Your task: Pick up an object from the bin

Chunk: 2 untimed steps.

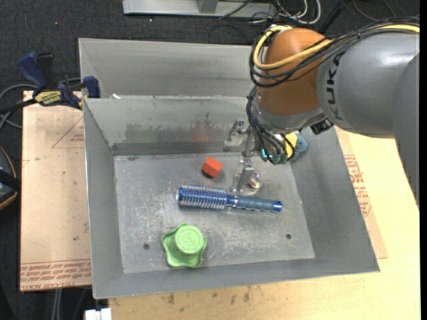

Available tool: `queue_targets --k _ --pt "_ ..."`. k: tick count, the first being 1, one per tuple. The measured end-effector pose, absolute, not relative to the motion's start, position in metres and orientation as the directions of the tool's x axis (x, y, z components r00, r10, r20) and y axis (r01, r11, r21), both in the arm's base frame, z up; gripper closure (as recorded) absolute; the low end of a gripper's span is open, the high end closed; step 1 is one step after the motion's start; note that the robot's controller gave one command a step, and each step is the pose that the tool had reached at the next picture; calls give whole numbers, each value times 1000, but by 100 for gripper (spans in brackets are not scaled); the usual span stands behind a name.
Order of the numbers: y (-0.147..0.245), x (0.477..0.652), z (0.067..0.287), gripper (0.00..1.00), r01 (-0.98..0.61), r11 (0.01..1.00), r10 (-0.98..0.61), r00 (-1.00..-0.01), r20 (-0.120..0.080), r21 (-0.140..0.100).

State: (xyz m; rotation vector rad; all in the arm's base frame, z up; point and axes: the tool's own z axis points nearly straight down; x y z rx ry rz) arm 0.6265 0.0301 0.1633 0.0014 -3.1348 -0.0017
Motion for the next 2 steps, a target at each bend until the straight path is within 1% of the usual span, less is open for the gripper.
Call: queue_targets --k 1,2 --pt "44 616 112 0 -31 1000 -31 -999 -32 3" --pt "70 644 108 0 -25 1000 -24 -1000 -19 2"
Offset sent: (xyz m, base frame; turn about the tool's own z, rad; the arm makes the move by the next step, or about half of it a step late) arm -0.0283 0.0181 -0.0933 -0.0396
